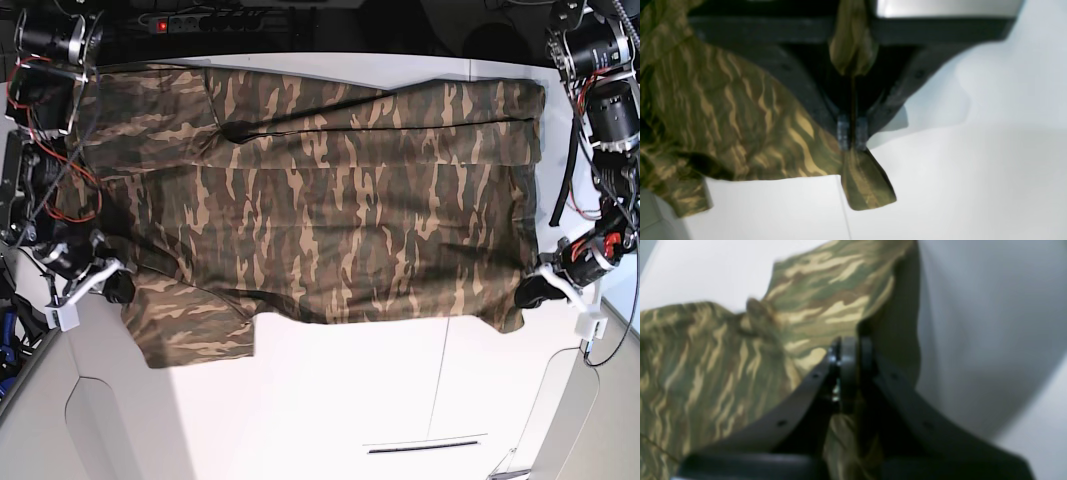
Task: Fold the T-shirt properly
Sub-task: 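Grasp the hem with both grippers and fold it over toward the collar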
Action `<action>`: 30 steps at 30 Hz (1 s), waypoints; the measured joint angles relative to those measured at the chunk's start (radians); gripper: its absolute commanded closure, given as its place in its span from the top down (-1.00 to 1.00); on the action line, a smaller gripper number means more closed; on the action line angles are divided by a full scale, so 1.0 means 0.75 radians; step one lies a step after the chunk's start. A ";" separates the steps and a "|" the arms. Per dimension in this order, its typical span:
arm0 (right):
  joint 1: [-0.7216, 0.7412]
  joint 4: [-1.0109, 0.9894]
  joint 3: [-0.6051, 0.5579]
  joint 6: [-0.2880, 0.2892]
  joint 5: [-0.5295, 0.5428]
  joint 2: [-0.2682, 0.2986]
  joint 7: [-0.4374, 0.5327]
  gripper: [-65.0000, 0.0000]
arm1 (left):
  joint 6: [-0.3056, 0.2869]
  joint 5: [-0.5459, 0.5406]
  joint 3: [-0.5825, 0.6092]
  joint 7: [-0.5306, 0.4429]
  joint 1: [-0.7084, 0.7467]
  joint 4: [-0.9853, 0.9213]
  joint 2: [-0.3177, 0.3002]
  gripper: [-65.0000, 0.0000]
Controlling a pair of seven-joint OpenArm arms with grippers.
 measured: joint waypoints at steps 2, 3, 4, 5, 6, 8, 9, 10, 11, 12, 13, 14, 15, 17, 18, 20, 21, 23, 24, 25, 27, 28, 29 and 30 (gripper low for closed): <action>-0.048 0.067 0.001 -0.001 0.001 0.025 -0.008 -1.00 | 0.000 -0.002 0.000 -0.001 0.046 0.072 -0.015 -1.00; -0.072 0.097 0.000 0.000 0.004 0.038 -0.011 -1.00 | -0.001 -0.002 -0.001 0.000 0.066 0.108 -0.022 -1.00; -0.095 0.122 0.001 0.004 0.010 0.050 -0.017 -1.00 | -0.001 -0.005 -0.005 -0.001 0.084 0.140 -0.026 -1.00; -0.117 0.142 0.001 0.003 0.022 0.063 -0.018 -1.00 | -0.001 -0.005 -0.009 -0.001 0.104 0.168 -0.031 -1.00; -0.140 0.161 0.003 0.002 0.047 0.079 -0.021 -1.00 | -0.001 -0.005 -0.010 -0.001 0.124 0.193 -0.037 -1.00; -0.183 0.193 0.008 0.005 0.087 0.110 -0.033 -1.00 | -0.002 -0.004 -0.010 0.012 0.159 0.233 -0.045 -1.00; -0.204 0.207 0.013 0.002 0.099 0.126 -0.034 -1.00 | -0.003 -0.003 -0.010 0.021 0.178 0.252 -0.050 -1.00; -0.224 0.222 0.017 0.004 0.117 0.139 -0.043 -1.00 | -0.005 -0.004 -0.009 0.025 0.196 0.272 -0.055 -1.00; -0.240 0.236 0.019 0.005 0.126 0.148 -0.052 -1.00 | -0.006 -0.003 -0.009 0.030 0.215 0.291 -0.060 -1.00; -0.255 0.252 0.022 0.004 0.132 0.153 -0.053 -1.00 | -0.005 -0.004 -0.009 0.031 0.235 0.316 -0.067 -1.00; -0.272 0.269 0.022 0.004 0.136 0.159 -0.052 -1.00 | -0.005 -0.006 -0.009 0.032 0.256 0.342 -0.073 -1.00; -0.292 0.288 0.022 0.006 0.136 0.163 -0.057 -1.00 | -0.006 -0.004 -0.009 0.032 0.278 0.369 -0.082 -1.00; -0.311 0.307 0.022 0.005 0.139 0.165 -0.058 -1.00 | -0.006 -0.006 -0.009 0.030 0.302 0.399 -0.093 -1.00; -0.350 0.345 0.039 0.009 0.142 0.165 -0.079 -1.00 | -0.006 -0.005 -0.008 0.029 0.353 0.459 -0.112 -1.00; -0.369 0.362 0.049 0.006 0.151 0.165 -0.092 -1.00 | -0.006 0.005 -0.008 0.029 0.379 0.492 -0.122 -1.00; -0.413 0.398 0.084 0.005 0.194 0.165 -0.110 -1.00 | -0.007 0.031 -0.010 0.029 0.434 0.552 -0.132 -1.00; -0.433 0.414 0.103 0.008 0.215 0.165 -0.115 -1.00 | -0.007 0.041 -0.016 0.029 0.461 0.581 -0.132 -1.00; -0.468 0.431 0.140 0.009 0.237 0.165 -0.123 -1.00 | -0.007 0.041 -0.028 0.031 0.509 0.629 -0.132 -1.00; -0.479 0.433 0.157 0.009 0.246 0.165 -0.125 -1.00 | 0.000 0.042 -0.038 0.031 0.528 0.650 -0.132 -1.00; -0.492 0.433 0.174 0.009 0.251 0.165 -0.128 -1.00 | 0.012 0.041 -0.048 0.030 0.547 0.669 -0.132 -1.00; -0.513 0.435 0.203 0.009 0.251 0.165 -0.128 -1.00 | 0.011 0.034 -0.072 0.029 0.585 0.703 -0.132 -1.00; -0.524 0.435 0.213 0.012 0.256 0.165 -0.128 -1.00 | 0.010 0.029 -0.082 0.030 0.608 0.715 -0.133 -1.00; -0.538 0.436 0.220 0.010 0.258 0.165 -0.128 -1.00 | 0.010 0.030 -0.089 0.030 0.630 0.720 -0.133 -1.00; -0.556 0.437 0.224 0.010 0.260 0.165 -0.128 -1.00 | 0.010 0.032 -0.090 0.030 0.651 0.720 -0.133 -1.00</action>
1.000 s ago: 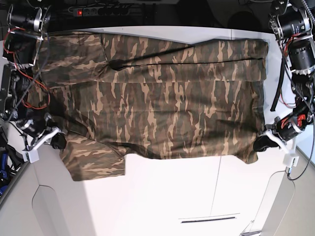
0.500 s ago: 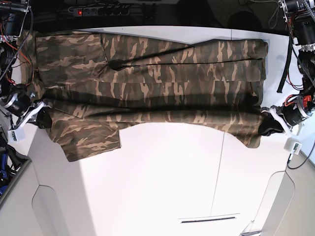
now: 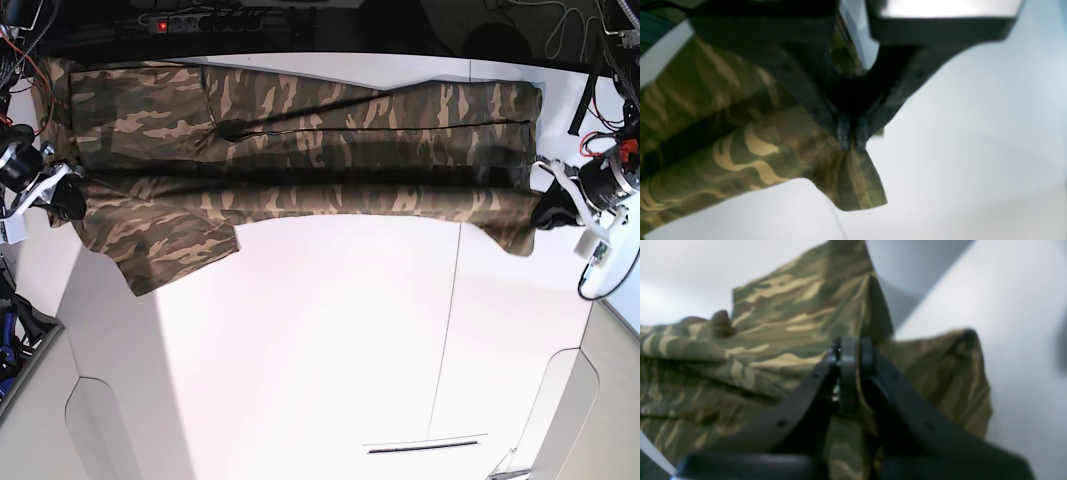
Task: Fold the T-shirt properly
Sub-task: 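Grasp the hem with both grippers and fold it over toward the collar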
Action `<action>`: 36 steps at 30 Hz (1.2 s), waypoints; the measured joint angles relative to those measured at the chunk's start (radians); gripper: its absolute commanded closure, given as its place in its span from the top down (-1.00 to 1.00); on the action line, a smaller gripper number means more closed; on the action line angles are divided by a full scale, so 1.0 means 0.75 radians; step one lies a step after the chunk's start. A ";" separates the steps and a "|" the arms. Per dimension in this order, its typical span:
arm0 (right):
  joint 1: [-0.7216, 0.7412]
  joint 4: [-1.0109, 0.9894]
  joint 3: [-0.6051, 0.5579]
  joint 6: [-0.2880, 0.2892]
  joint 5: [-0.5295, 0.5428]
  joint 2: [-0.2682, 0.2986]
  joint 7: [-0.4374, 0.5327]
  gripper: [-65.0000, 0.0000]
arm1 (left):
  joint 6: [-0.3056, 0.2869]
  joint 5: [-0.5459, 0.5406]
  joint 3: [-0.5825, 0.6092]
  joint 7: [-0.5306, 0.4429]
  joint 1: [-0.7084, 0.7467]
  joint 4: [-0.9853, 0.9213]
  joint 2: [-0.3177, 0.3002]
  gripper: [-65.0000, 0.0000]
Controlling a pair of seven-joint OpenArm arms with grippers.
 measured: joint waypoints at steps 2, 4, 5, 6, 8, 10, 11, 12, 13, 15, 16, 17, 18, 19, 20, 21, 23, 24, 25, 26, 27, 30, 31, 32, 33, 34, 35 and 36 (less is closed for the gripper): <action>-0.031 0.000 0.001 0.000 -0.001 -0.002 0.000 -1.00 | -0.002 0.001 0.001 0.005 0.036 0.000 0.002 -1.00; -0.060 -0.001 0.001 -0.001 -0.008 -0.010 0.001 -1.00 | -0.001 0.003 0.001 0.004 0.057 0.000 0.005 -1.00; -0.072 -0.002 0.001 -0.001 -0.010 -0.011 0.000 -1.00 | 0.000 0.006 0.000 0.004 0.060 0.000 0.010 -1.00; -0.079 -0.009 0.001 -0.002 -0.011 -0.015 -0.002 -1.00 | -0.001 0.006 0.000 0.003 0.061 0.000 0.016 -1.00; -0.090 -0.025 0.001 -0.009 -0.026 -0.018 0.011 -1.00 | -0.001 0.010 0.000 0.003 0.061 0.000 0.034 -1.00; -0.090 -0.043 0.001 -0.010 -0.065 -0.022 0.024 -0.42 | -0.001 0.010 0.000 0.003 0.061 0.000 0.047 -1.00; -0.090 -0.052 0.001 -0.015 -0.069 -0.022 0.026 -0.18 | -0.001 0.010 0.000 0.003 0.061 0.000 0.052 -1.00; -0.091 -0.056 0.002 -0.016 -0.072 -0.021 0.042 -0.01 | -0.005 0.012 -0.001 0.003 0.061 0.000 0.060 -1.00; -0.091 -0.057 0.002 -0.016 -0.072 -0.021 0.060 0.08 | -0.005 0.015 -0.002 0.003 0.061 0.000 0.069 -1.00; -0.090 -0.056 0.002 -0.016 -0.071 -0.022 0.126 0.09 | -0.012 0.014 -0.002 0.004 0.064 0.000 0.078 -1.00; -0.087 -0.056 0.002 -0.016 -0.071 -0.022 0.163 0.09 | -0.014 0.015 -0.002 0.004 0.065 0.000 0.078 -1.00; -0.086 -0.056 0.002 -0.017 -0.071 -0.022 0.210 0.09 | -0.014 0.015 -0.003 0.004 0.064 0.000 0.077 -1.00; -0.087 -0.056 0.002 -0.016 -0.071 -0.021 0.260 0.09 | -0.014 0.015 -0.003 0.004 0.064 0.000 0.077 -1.00; -0.087 -0.056 0.002 -0.016 -0.076 -0.021 0.300 0.09 | -0.014 0.015 -0.003 0.004 0.064 0.000 0.077 -1.00; -0.086 -0.056 0.002 -0.016 -0.097 -0.022 0.338 0.09 | -0.014 0.015 -0.003 0.004 0.064 0.000 0.077 -1.00; -0.080 -0.056 0.002 -0.017 -0.121 -0.022 0.364 0.09 | -0.014 0.015 -0.003 0.004 0.064 0.000 0.077 -1.00; -0.046 -0.057 0.005 -0.036 -0.212 -0.034 0.388 0.09 | -0.014 0.014 -0.003 0.004 0.064 0.000 0.077 -1.00; -0.020 -0.057 0.007 -0.060 -0.257 -0.049 0.394 0.09 | -0.014 0.014 -0.003 0.004 0.064 0.000 0.077 -1.00; 0.009 -0.058 0.008 -0.076 -0.294 -0.066 0.401 0.09 | -0.014 0.014 -0.003 0.004 0.064 0.000 0.077 -1.00; 0.042 -0.063 0.008 -0.083 -0.312 -0.085 0.403 0.09 | -0.014 0.014 -0.003 0.004 0.064 0.000 0.077 -1.00; 0.072 -0.077 0.007 -0.082 -0.321 -0.103 0.407 0.09 | -0.014 0.011 -0.003 0.004 0.064 0.000 0.077 -1.00; 0.154 -0.159 0.002 -0.085 -0.334 -0.141 0.412 0.08 | -0.014 0.010 -0.003 0.004 0.064 0.000 0.077 -1.00; 0.176 -0.205 -0.003 -0.087 -0.334 -0.143 0.412 0.08 | -0.014 0.010 -0.003 0.004 0.064 0.000 0.077 -1.00; 0.201 -0.258 -0.007 -0.089 -0.342 -0.147 0.411 0.08 | -0.014 0.010 -0.003 0.004 0.064 0.000 0.077 -1.00; 0.226 -0.314 -0.010 -0.092 -0.354 -0.151 0.410 0.08 | -0.014 0.010 -0.003 0.004 0.064 0.000 0.077 -1.00; 0.253 -0.369 -0.014 -0.096 -0.362 -0.154 0.408 0.08 | -0.014 0.009 -0.003 0.004 0.064 0.000 0.077 -1.00; 0.280 -0.418 -0.019 -0.086 -0.368 -0.158 0.407 0.08 | -0.014 0.009 -0.003 0.004 0.064 0.000 0.077 -1.00; 0.306 -0.461 -0.024 -0.070 -0.376 -0.163 0.407 0.08 | -0.014 0.010 -0.003 0.004 0.064 0.000 0.077 -1.00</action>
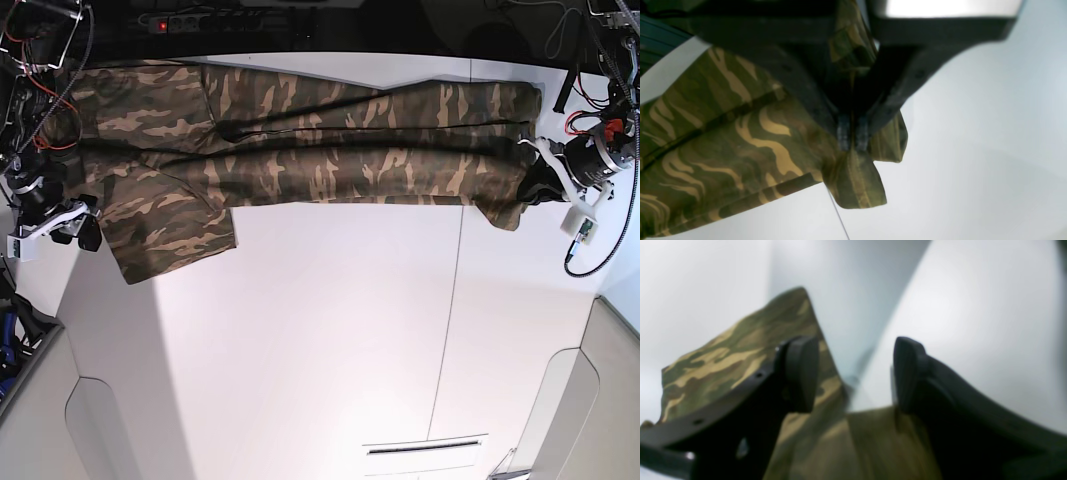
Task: Fold the T-shirt properly
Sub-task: 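Grasp the hem with both grippers and fold it over toward the collar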
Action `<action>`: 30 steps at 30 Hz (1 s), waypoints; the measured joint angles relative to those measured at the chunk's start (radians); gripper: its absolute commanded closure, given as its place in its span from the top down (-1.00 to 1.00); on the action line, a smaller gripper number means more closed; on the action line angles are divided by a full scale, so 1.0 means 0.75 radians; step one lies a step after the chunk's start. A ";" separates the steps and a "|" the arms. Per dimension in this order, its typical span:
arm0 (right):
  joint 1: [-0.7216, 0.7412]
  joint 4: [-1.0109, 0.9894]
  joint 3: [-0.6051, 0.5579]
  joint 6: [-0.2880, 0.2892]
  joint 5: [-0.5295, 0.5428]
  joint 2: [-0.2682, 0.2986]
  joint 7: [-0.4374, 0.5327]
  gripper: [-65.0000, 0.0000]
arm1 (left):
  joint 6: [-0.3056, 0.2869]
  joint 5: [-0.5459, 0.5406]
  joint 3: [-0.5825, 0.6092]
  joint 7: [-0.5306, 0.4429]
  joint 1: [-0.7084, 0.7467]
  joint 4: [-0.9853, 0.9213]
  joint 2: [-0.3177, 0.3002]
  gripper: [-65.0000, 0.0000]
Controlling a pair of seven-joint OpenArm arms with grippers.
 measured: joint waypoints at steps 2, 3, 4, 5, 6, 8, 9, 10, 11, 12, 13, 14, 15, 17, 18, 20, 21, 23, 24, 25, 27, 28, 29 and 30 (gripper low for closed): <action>0.034 -0.058 -0.006 0.030 -0.004 -0.018 0.003 0.08 | 0.000 0.000 0.000 0.000 0.001 0.000 0.000 -1.00; 0.041 -0.072 -0.012 0.045 0.001 -0.031 0.012 0.08 | 0.000 0.000 0.000 -0.001 0.005 0.000 -0.001 -1.00; 0.042 -0.077 -0.018 0.045 0.007 -0.041 0.021 0.08 | 0.000 -0.001 0.000 -0.001 0.008 0.000 0.000 -1.00; 0.044 -0.079 -0.024 0.045 0.011 -0.052 0.025 0.08 | 0.000 0.000 0.000 0.000 0.012 0.000 0.000 -1.00; 0.044 -0.079 -0.030 0.045 0.010 -0.063 0.026 0.08 | 0.000 -0.001 0.000 0.000 0.015 0.000 0.000 -1.00; 0.044 -0.079 -0.048 0.044 0.011 -0.082 0.040 0.08 | 0.000 0.000 0.000 0.001 0.015 0.000 0.000 -1.00; 0.044 -0.079 -0.064 0.045 0.011 -0.091 0.042 0.08 | 0.000 -0.001 0.000 0.000 0.015 0.000 0.000 -1.00; 0.044 -0.079 -0.084 0.045 0.016 -0.100 0.047 0.08 | 0.000 -0.001 0.000 0.000 0.015 0.000 0.000 -1.00; 0.045 -0.078 -0.103 0.049 0.017 -0.107 0.051 0.07 | 0.000 0.000 0.000 0.001 0.016 0.000 0.000 -1.00; 0.047 -0.078 -0.121 0.050 0.018 -0.118 0.052 0.03 | 0.000 0.000 0.000 0.001 0.017 0.000 0.000 -1.00; 0.048 -0.078 -0.138 0.049 0.016 -0.128 0.060 -0.03 | 0.000 -0.001 0.000 0.000 0.018 0.000 0.000 -1.00; 0.050 -0.078 -0.154 0.050 0.014 -0.135 0.061 -0.11 | 0.000 0.001 0.000 0.001 0.018 0.000 0.000 -1.00; 0.051 -0.078 -0.170 0.050 0.005 -0.142 0.066 -0.22 | 0.000 0.000 0.000 0.001 0.019 0.000 0.000 -1.00; 0.051 -0.078 -0.191 0.050 0.005 -0.150 0.060 -0.54 | 0.000 0.000 0.000 0.000 0.019 0.000 0.000 -1.00; 0.051 -0.078 -0.193 0.049 0.004 -0.158 0.054 -0.73 | 0.000 0.000 0.000 0.000 0.018 0.000 0.000 -1.00; 0.050 -0.078 -0.193 0.049 0.003 -0.165 0.051 -1.00 | 0.000 0.000 0.000 0.000 0.018 0.000 0.000 -1.00; 0.050 -0.078 -0.193 0.049 0.001 -0.165 0.049 -1.00 | 0.000 -0.001 0.000 0.000 0.018 0.000 0.000 -1.00; 0.051 -0.067 -0.193 0.049 -0.003 -0.165 0.037 -1.00 | 0.000 0.000 0.000 0.000 0.019 0.000 0.000 -1.00; 0.052 -0.058 -0.193 0.048 -0.009 -0.165 0.020 -1.00 | 0.000 -0.001 0.000 0.000 0.018 0.000 0.000 -1.00; 0.054 -0.044 -0.193 0.048 -0.011 -0.164 -0.001 -1.00 | 0.000 -0.001 0.000 0.000 0.018 0.000 0.000 -1.00; 0.055 0.008 -0.182 0.042 -0.021 -0.164 -0.087 -1.00 | 0.000 0.000 0.000 0.001 0.019 0.000 0.000 -1.00; 0.054 0.044 -0.172 0.043 -0.027 -0.164 -0.141 -1.00 | 0.000 0.000 0.000 0.000 0.018 0.000 0.000 -1.00; 0.051 0.081 -0.157 0.043 -0.020 -0.165 -0.193 -1.00 | 0.000 -0.001 0.000 0.000 0.018 0.000 0.000 -1.00; 0.049 0.126 -0.136 0.043 -0.011 -0.165 -0.246 -1.00 | 0.000 0.000 0.000 0.000 0.019 0.000 0.000 -1.00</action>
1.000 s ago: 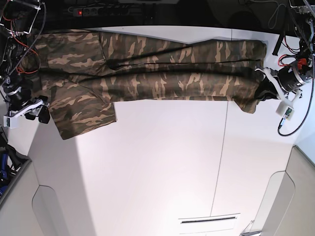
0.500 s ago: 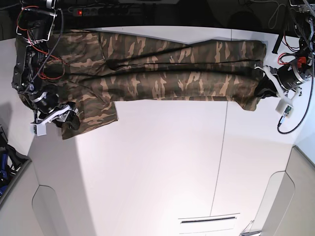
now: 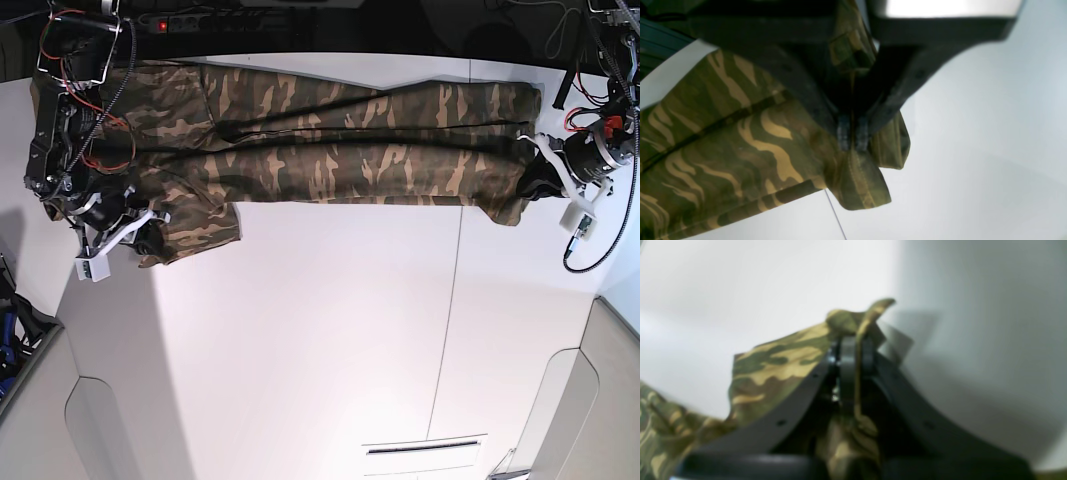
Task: Fold the T-shirt properly
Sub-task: 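Grasp the hem with both grippers and fold it over toward the collar, then release the hem with both grippers onto the folded strip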
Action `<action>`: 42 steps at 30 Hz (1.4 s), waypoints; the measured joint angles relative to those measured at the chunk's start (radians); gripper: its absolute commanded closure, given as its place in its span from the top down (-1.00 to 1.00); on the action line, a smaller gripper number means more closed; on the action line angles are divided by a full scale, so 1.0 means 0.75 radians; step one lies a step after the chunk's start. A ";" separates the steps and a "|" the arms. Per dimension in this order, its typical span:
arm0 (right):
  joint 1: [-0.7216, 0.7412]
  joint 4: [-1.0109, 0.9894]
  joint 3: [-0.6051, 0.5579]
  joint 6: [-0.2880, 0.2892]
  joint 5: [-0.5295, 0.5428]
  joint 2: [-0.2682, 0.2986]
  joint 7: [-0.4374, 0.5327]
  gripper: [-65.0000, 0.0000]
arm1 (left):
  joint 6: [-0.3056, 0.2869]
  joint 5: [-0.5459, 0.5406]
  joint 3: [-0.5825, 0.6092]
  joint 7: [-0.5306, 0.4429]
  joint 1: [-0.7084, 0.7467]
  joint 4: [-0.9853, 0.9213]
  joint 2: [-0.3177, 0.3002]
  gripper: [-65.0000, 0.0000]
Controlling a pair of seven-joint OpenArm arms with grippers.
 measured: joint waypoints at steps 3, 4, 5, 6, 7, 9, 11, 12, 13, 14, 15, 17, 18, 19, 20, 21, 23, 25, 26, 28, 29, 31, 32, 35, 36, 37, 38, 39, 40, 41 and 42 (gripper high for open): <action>-0.006 0.143 0.084 -0.003 0.058 0.001 -0.113 -1.00 | 0.000 0.002 0.000 0.000 0.000 0.000 0.000 -1.00; -0.013 0.192 0.116 -0.005 0.087 0.002 -0.137 -1.00 | 0.000 0.011 0.000 0.000 0.000 0.000 0.000 -1.00; -0.026 0.245 0.148 -0.003 0.115 0.004 -0.160 -1.00 | 0.000 0.016 0.000 0.000 0.000 0.000 0.000 -1.00; -0.049 0.296 0.175 -0.005 0.160 0.007 -0.184 -1.00 | 0.000 0.016 0.000 0.000 0.000 0.000 0.000 -1.00; -0.077 0.344 0.202 -0.004 0.202 0.012 -0.209 -1.00 | 0.000 0.017 0.000 0.000 0.000 0.000 0.000 -1.00; -0.143 0.430 0.243 -0.004 0.272 0.031 -0.254 -1.00 | 0.000 0.017 0.000 0.001 -0.001 0.000 -0.001 -1.00; -0.213 0.512 0.285 -0.003 0.321 0.053 -0.283 -1.00 | 0.000 0.019 0.000 0.008 0.000 0.008 0.000 -1.00; -0.248 0.551 0.314 -0.003 0.348 0.063 -0.292 -1.00 | 0.000 0.021 0.000 0.024 0.001 0.020 0.000 -1.00; -0.279 0.590 0.345 -0.001 0.379 0.071 -0.302 -1.00 | 0.000 0.021 0.000 0.036 0.001 0.036 0.000 -1.00; -0.313 0.624 0.379 0.002 0.409 0.079 -0.307 -1.00 | 0.000 0.020 0.000 0.046 0.000 0.054 -0.001 -1.00; -0.343 0.653 0.412 0.003 0.446 0.087 -0.312 -1.00 | 0.000 0.020 0.000 0.055 0.000 0.075 -0.001 -1.00; -0.410 0.713 0.482 0.006 0.524 0.092 -0.340 -1.00 | -0.001 0.019 -0.001 0.064 0.016 0.124 -0.005 -1.00; -0.441 0.733 0.518 0.005 0.565 0.092 -0.358 -1.00 | 0.000 0.017 -0.001 0.064 0.031 0.152 -0.004 -1.00; -0.469 0.747 0.547 0.021 0.594 0.093 -0.377 -1.00 | 0.000 0.014 -0.001 0.065 0.047 0.180 -0.005 -1.00; -0.495 0.757 0.571 0.029 0.614 0.092 -0.393 -1.00 | -0.001 0.013 0.000 0.065 0.065 0.202 -0.005 -1.00; -0.519 0.761 0.588 0.028 0.634 0.092 -0.396 -1.00 | -0.001 0.015 0.000 0.067 0.078 0.219 -0.004 -1.00; -0.556 0.765 0.604 0.031 0.656 0.092 -0.396 -1.00 | -0.001 0.015 -0.001 0.070 0.096 0.243 -0.004 -1.00; -0.594 0.765 0.604 0.031 0.661 0.092 -0.395 -1.00 | -0.001 0.017 -0.001 0.069 0.105 0.250 -0.007 -1.00; -0.611 0.765 0.604 0.030 0.660 0.087 -0.395 -1.00 | 0.000 0.034 -0.001 0.069 0.112 0.250 -0.007 -1.00; -0.652 0.765 0.604 0.030 0.658 0.080 -0.395 -1.00 | -0.001 0.048 -0.001 0.070 0.130 0.250 -0.007 -1.00; -0.670 0.765 0.604 0.030 0.656 0.074 -0.398 -1.00 | -0.001 0.051 -0.001 0.070 0.139 0.250 -0.007 -1.00; -0.687 0.764 0.604 0.031 0.638 0.055 -0.398 -1.00 | -0.001 0.054 -0.001 0.070 0.148 0.250 -0.007 -1.00; -0.685 0.762 0.604 0.031 0.614 0.040 -0.396 -1.00 | -0.001 0.054 -0.001 0.071 0.148 0.250 -0.007 -1.00; -0.684 0.749 0.604 0.031 0.568 -0.006 -0.382 -1.00 | 0.042 0.052 -0.001 0.084 0.151 0.250 -0.007 -0.85; -0.685 0.745 0.604 0.030 0.550 -0.021 -0.368 -1.00 | 0.063 0.053 -0.001 0.085 0.151 0.250 -0.007 -0.78; -0.685 0.742 0.604 0.029 0.539 -0.032 -0.363 -0.98 | 0.066 0.057 -0.001 0.088 0.152 0.250 -0.007 -0.71; -0.685 0.740 0.604 0.029 0.532 -0.043 -0.363 -0.73 | 0.066 0.058 -0.001 0.091 0.151 0.249 -0.007 -0.62; -0.685 0.740 0.604 0.026 0.529 -0.046 -0.360 -0.48 | 0.066 0.057 -0.001 0.090 0.151 0.250 -0.007 -0.52; -0.685 0.740 0.604 0.026 0.529 -0.047 -0.359 -0.27 | 0.071 0.056 -0.001 0.090 0.151 0.250 -0.007 -0.43; -0.684 0.740 0.604 0.026 0.529 -0.046 -0.352 -0.14 | 0.086 0.056 -0.001 0.090 0.151 0.250 -0.007 -0.34; -0.685 0.740 0.604 0.026 0.531 -0.043 -0.350 -0.08 | 0.106 0.056 -0.001 0.089 0.151 0.249 -0.007 -0.29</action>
